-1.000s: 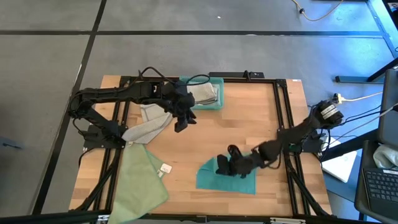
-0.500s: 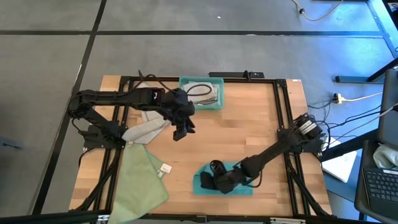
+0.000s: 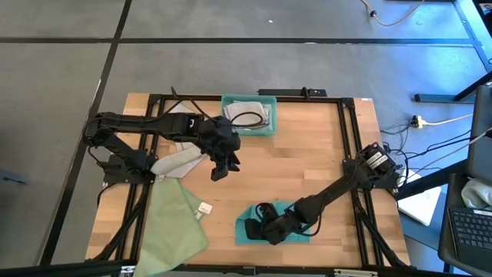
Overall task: Fold microfiber towels
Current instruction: Fold the blue towel
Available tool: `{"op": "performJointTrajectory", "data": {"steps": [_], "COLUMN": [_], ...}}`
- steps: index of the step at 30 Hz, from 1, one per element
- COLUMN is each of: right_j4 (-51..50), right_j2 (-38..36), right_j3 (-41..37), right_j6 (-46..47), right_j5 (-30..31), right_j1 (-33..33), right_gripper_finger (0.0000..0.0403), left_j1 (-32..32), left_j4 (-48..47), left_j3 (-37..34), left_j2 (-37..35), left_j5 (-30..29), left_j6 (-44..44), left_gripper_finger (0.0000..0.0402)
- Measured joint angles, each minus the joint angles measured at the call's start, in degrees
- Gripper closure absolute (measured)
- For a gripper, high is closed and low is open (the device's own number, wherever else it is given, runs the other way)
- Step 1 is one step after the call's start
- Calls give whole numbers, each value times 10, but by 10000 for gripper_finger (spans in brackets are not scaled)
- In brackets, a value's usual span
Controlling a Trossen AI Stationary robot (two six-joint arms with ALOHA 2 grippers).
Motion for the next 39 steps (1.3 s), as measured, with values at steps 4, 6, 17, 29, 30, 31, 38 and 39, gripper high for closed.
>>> {"op": "performJointTrajectory", "data": {"steps": [4, 6, 17, 29, 30, 31, 38, 39], "right_j4": [11, 7, -64, -77, -76, -73, -48, -48], "right_j2": [0, 0, 0, 0, 0, 0, 0, 0], "right_j3": [0, 6, 72, 72, 72, 72, 72, 72], "right_j6": [6, 12, -1, 26, 24, 17, -59, -65], "right_j5": [0, 11, 46, 75, 75, 75, 74, 71], "right_j1": [-1, -1, 18, 38, 36, 33, 13, 13], "right_gripper_finger": [391, 391, 393, 365, 354, 342, 244, 230], "left_j1": [1, 1, 1, 1, 1, 1, 0, 0], "left_j4": [-1, -2, -3, -10, -10, -10, -10, -10], "left_j3": [0, 0, 0, 0, 0, 0, 0, 0], "left_j2": [0, 0, 0, 0, 0, 0, 0, 0], "left_j5": [0, 0, -4, -6, -6, -6, -7, -7], "left_j6": [0, 0, 4, 4, 4, 4, 4, 4], "left_gripper_finger": [280, 280, 280, 280, 280, 280, 280, 280]}}
